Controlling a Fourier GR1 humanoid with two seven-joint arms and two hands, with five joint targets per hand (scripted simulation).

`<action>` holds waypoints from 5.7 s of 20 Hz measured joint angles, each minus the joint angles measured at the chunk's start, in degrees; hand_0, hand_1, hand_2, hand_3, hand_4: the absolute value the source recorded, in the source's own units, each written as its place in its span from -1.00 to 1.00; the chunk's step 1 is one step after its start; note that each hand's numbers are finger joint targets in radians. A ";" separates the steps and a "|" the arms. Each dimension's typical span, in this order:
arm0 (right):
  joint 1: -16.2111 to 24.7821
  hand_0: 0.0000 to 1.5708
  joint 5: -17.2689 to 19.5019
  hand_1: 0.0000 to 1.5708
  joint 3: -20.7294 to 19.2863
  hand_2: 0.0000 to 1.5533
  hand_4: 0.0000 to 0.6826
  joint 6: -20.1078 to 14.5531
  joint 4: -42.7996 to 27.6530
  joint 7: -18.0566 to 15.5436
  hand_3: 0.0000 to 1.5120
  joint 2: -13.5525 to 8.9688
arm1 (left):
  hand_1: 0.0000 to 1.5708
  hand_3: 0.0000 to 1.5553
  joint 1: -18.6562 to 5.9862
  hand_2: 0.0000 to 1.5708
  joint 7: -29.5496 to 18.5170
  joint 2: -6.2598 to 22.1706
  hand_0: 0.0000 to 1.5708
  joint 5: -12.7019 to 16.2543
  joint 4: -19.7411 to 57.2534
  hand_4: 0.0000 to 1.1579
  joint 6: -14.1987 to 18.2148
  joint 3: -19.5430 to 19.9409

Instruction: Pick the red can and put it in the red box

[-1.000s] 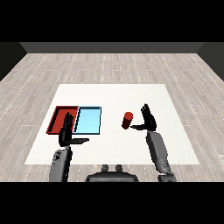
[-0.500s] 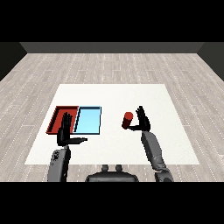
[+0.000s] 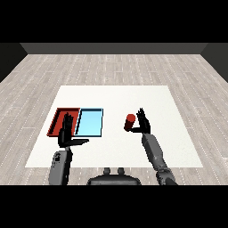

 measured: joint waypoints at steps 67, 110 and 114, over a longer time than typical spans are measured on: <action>-12.97 0.83 1.74 0.83 4.92 0.85 0.90 -13.99 11.20 -3.54 0.86 0.75 | -1.00 -1.00 1.87 -1.00 -0.58 -0.70 -1.00 -2.41 -0.06 -1.00 0.56 -3.12; 1.48 0.82 -3.39 0.82 33.39 0.85 0.77 -29.83 -31.21 10.46 0.85 1.28 | -1.00 -1.00 -17.95 -1.00 9.55 -2.76 -1.00 1.33 13.88 -1.00 18.73 -30.04; 1.18 0.84 -3.69 0.84 35.09 0.84 0.78 -30.87 -31.66 10.00 0.83 1.28 | -1.00 -1.00 -19.69 -1.00 9.98 -2.76 -1.00 2.32 15.20 -1.00 19.68 -30.81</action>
